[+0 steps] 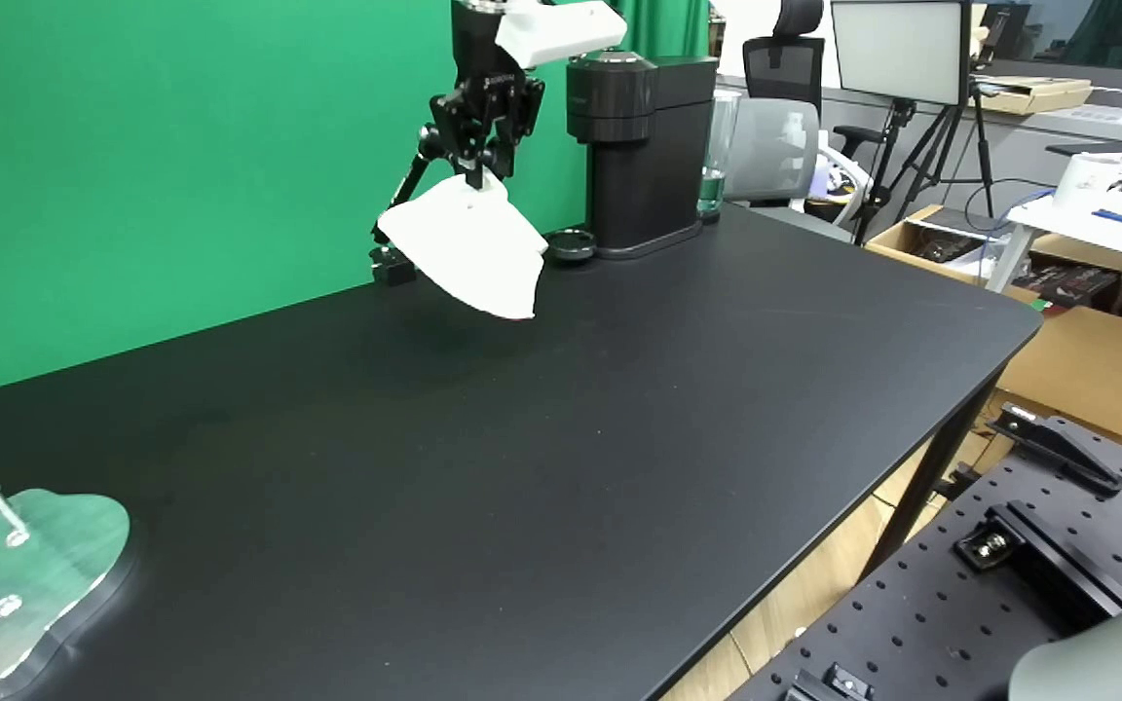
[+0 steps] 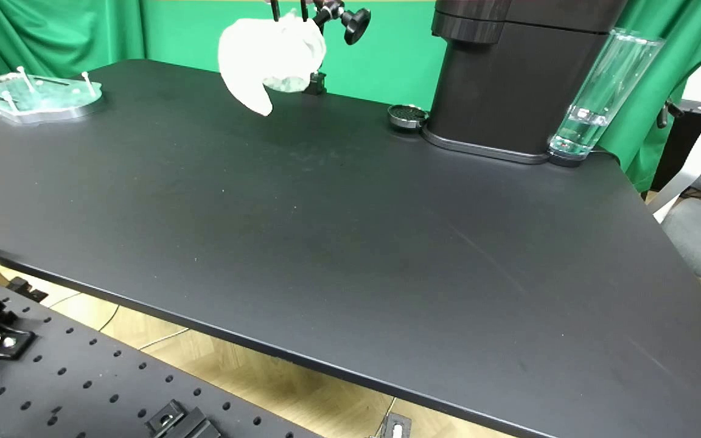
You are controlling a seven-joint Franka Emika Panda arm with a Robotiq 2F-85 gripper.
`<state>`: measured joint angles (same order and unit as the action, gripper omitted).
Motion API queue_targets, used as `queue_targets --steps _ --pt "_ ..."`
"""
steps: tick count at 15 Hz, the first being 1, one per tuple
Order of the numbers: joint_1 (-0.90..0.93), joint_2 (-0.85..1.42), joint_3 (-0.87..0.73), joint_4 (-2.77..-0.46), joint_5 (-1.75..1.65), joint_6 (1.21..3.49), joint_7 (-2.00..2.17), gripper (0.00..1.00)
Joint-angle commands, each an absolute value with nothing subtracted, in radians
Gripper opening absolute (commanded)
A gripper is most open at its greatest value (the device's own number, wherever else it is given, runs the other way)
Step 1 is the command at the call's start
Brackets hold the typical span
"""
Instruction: Unhang the cloth from the stand
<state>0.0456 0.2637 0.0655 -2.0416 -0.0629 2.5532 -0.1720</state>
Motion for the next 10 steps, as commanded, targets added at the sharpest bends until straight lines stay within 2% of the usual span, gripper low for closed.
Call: queue_targets --steps 1,3,4,10 --pt "0.061 0.276 0.059 -2.006 -0.066 2.517 -0.098 0.19" --pt "0.069 0.276 0.055 -2.003 -0.066 2.497 -0.054 0.05" --pt "0.075 0.274 0.051 -2.000 -0.069 2.474 -0.016 0.01" --pt "0.116 0.185 0.040 -2.034 -0.071 2.341 0.260 0.00"
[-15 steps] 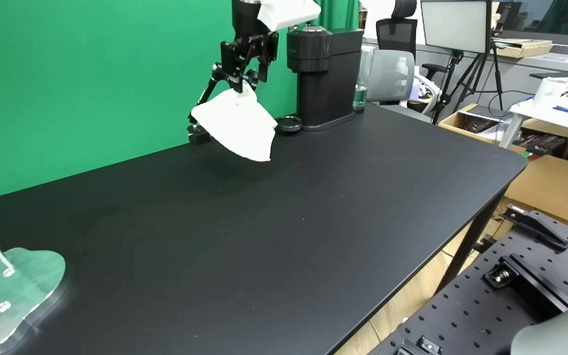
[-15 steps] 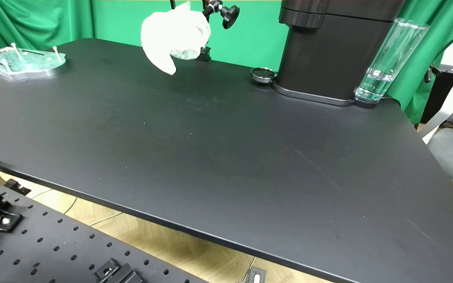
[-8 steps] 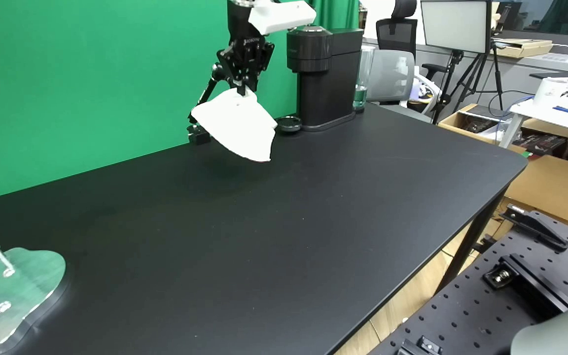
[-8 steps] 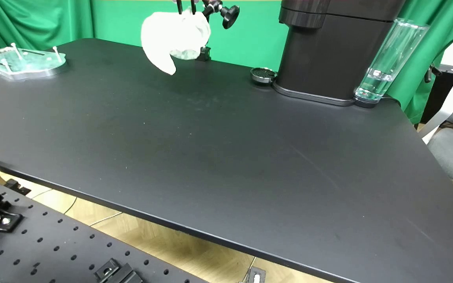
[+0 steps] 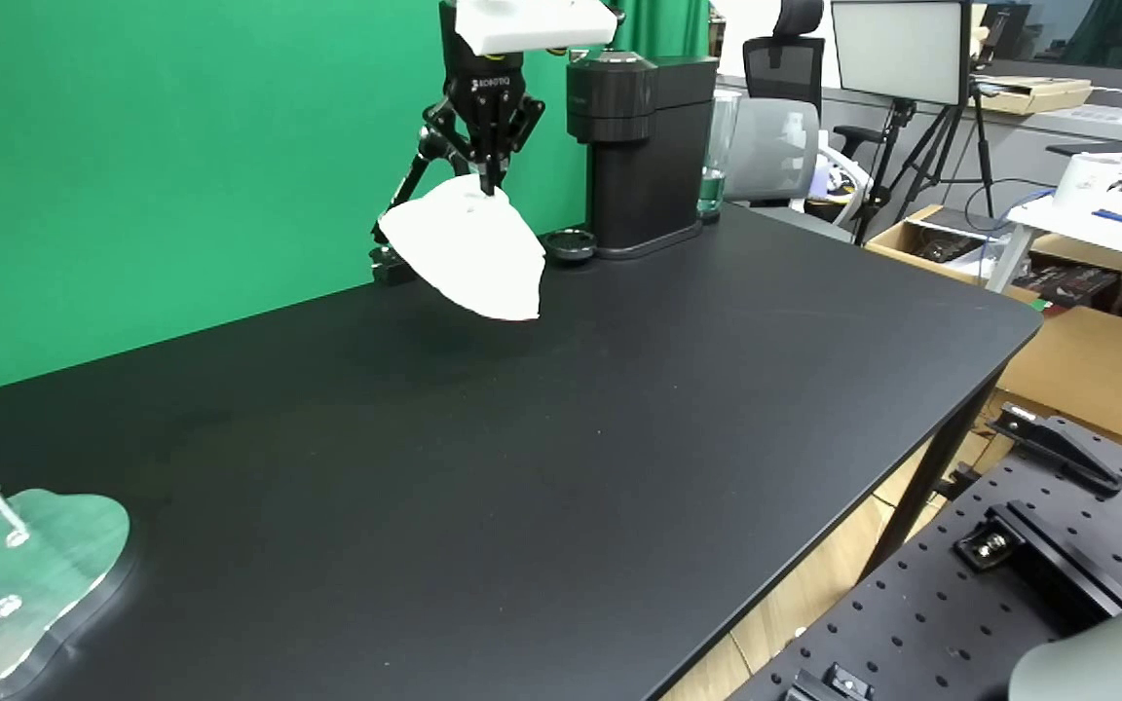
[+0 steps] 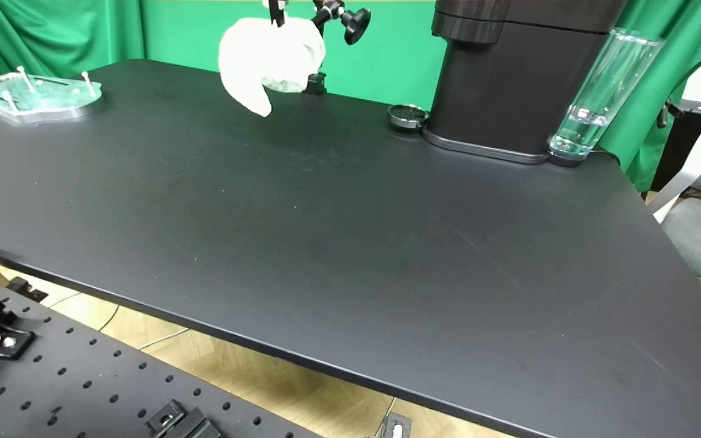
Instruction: Unhang the cloth from the stand
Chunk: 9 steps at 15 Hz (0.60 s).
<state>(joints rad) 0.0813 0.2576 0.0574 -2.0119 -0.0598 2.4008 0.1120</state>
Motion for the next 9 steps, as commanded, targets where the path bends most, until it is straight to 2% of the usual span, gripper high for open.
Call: queue_targets --steps 1,9 --pt "0.126 0.148 0.040 -2.059 -0.083 2.336 0.304 0.00" --pt "0.142 -0.158 0.116 -2.226 -0.060 2.233 0.453 0.00"
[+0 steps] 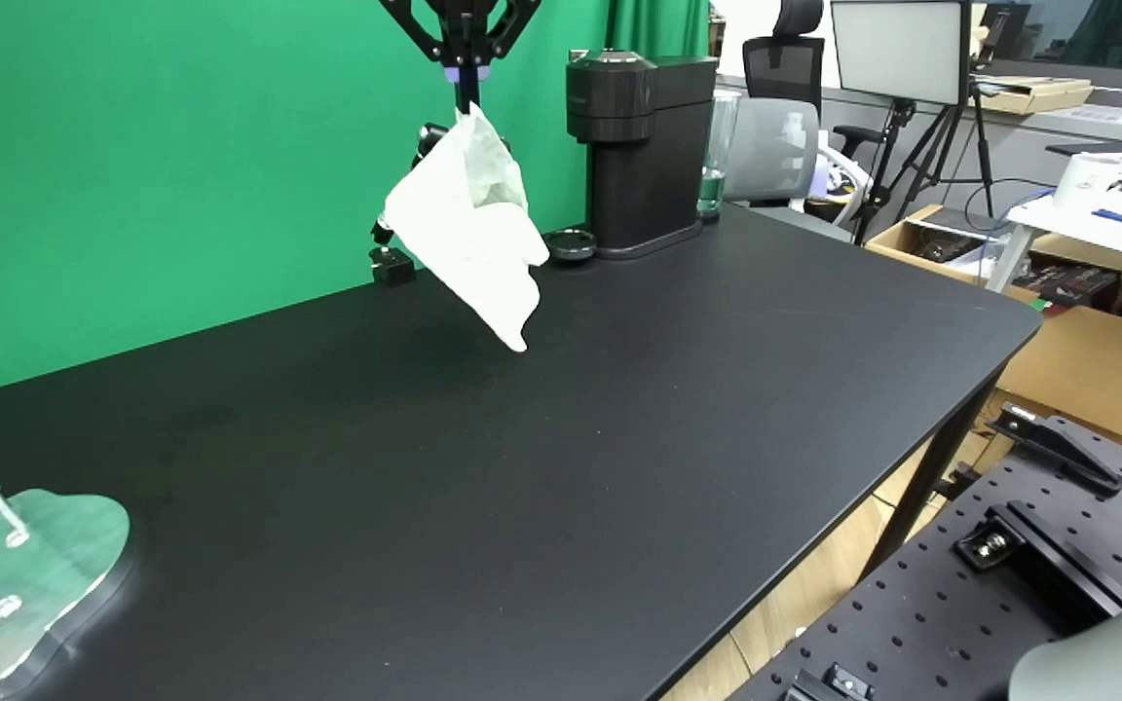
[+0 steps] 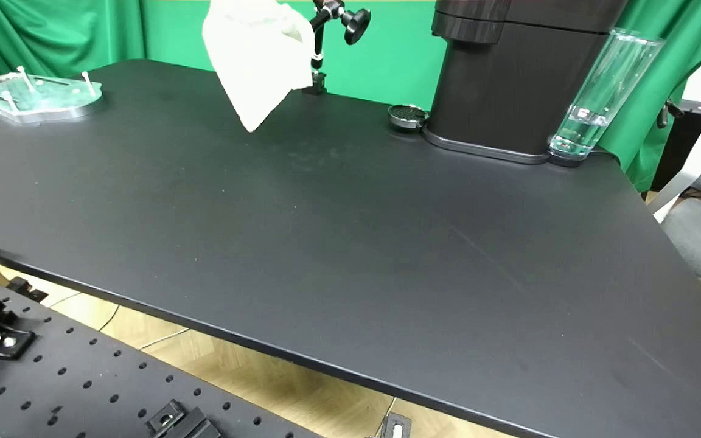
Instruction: Unhang the cloth from the stand
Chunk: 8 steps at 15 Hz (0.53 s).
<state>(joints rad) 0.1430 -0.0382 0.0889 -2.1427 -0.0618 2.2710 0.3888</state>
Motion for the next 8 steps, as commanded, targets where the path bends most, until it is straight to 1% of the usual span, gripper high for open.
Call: queue_targets --steps 1,4,8 --pt "0.144 -0.184 0.131 -2.244 -0.052 2.213 0.445 0.00" --pt "0.146 -0.219 0.171 -2.278 -0.036 2.158 0.439 0.00" --pt "0.140 -0.211 0.206 -2.316 -0.033 2.142 0.471 0.00"
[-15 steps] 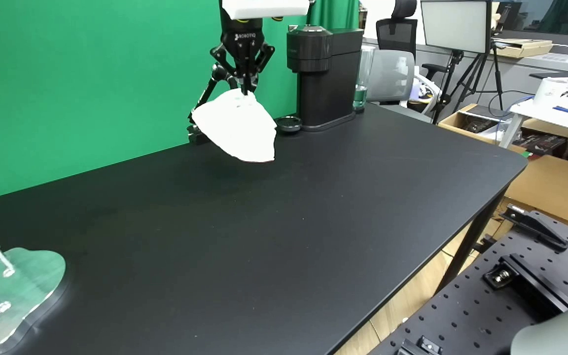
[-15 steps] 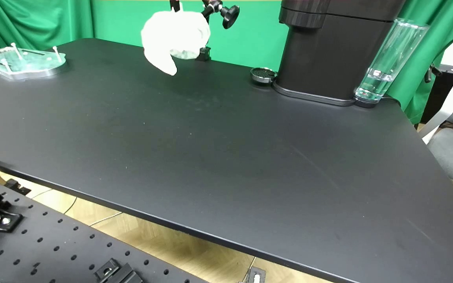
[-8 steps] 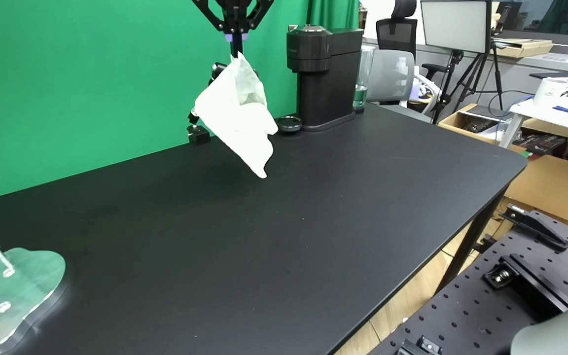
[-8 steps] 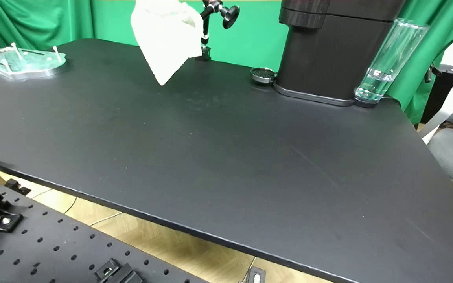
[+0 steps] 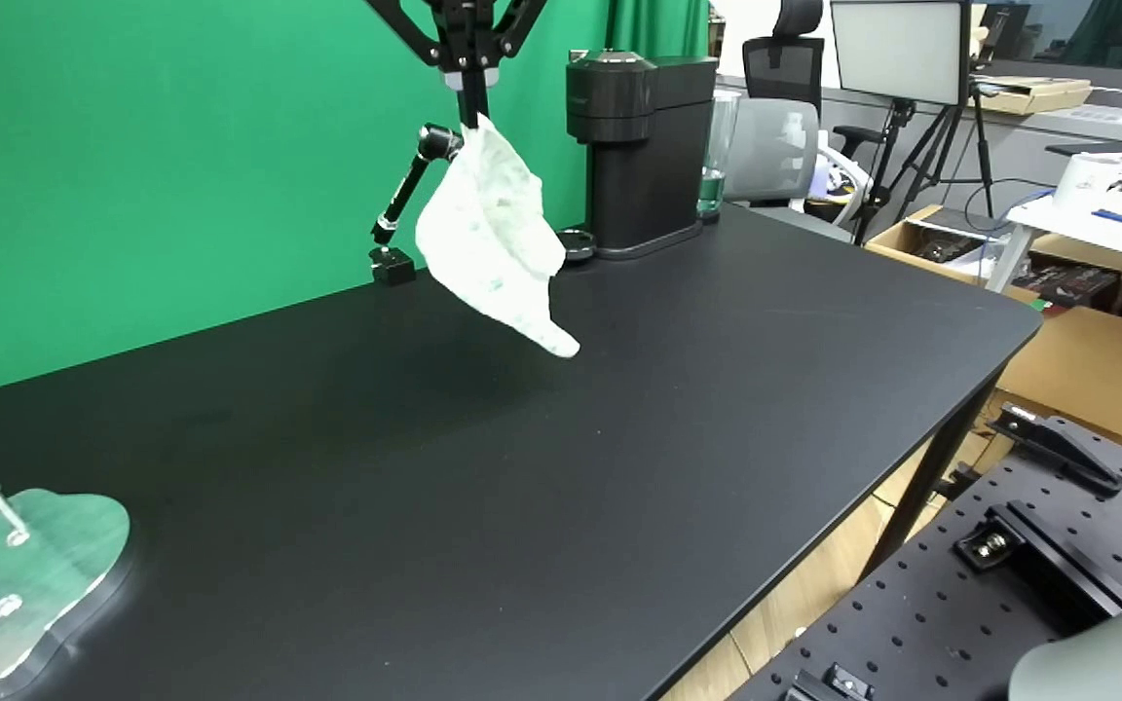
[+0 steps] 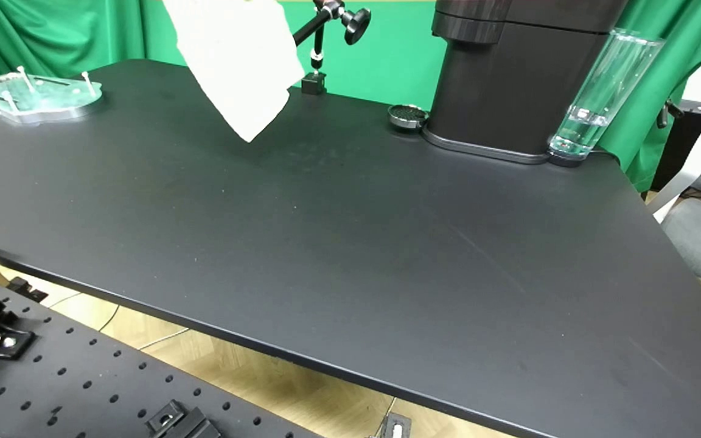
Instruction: Unhang the cloth from the stand
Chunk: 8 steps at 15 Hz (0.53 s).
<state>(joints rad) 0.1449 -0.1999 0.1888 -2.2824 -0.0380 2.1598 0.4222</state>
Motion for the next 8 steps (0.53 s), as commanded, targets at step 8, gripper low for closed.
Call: queue_targets --steps 8 --pt "0.119 -0.135 0.208 -2.391 -0.082 2.191 0.567 0.00"
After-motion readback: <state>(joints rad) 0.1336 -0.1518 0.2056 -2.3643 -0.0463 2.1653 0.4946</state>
